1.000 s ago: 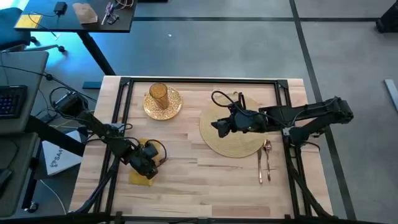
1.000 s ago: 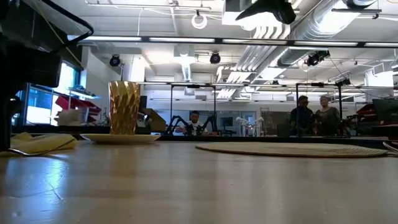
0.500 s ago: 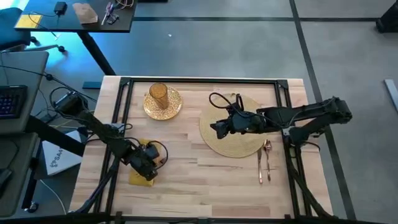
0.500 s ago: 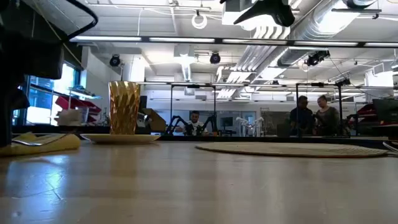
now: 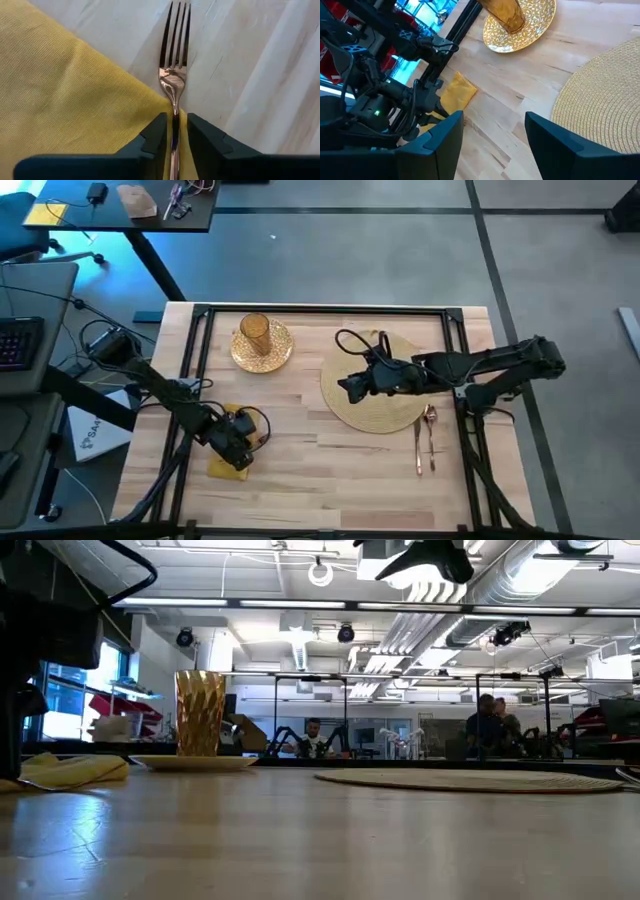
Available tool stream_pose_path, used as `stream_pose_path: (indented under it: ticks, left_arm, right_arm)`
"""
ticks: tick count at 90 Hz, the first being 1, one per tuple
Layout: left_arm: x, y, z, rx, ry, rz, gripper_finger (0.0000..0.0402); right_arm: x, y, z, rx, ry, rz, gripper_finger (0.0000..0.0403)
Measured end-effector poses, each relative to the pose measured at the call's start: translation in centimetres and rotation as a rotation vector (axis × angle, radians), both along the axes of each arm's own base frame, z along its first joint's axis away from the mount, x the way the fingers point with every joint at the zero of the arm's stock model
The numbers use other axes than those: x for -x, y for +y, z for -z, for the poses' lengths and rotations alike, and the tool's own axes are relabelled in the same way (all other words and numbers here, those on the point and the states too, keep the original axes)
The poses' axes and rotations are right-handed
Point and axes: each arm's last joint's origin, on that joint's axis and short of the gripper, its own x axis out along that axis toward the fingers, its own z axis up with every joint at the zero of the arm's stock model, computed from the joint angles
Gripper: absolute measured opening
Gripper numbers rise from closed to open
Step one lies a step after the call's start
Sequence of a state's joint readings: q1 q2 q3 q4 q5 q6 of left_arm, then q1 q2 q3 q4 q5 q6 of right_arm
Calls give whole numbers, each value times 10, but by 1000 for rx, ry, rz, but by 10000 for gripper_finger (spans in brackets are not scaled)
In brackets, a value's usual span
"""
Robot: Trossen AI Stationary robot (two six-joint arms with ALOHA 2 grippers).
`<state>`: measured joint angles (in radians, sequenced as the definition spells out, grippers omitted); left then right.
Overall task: Set table place
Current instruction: Put the bronze fork on the yellow table napkin
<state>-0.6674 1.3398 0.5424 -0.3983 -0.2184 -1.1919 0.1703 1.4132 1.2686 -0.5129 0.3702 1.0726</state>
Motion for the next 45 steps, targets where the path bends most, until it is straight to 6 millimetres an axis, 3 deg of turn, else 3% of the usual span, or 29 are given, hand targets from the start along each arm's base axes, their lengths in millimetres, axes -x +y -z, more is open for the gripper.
stream_pose_path:
  ticks: [19,45]
  left_arm:
    - [0,0,6,-20,24,7,7]
    - [-7,-7,-10,-5,42,36,1]
  right_arm:
    - [0,0,0,0,1,0,197]
    - [0,0,0,1,1,0,197]
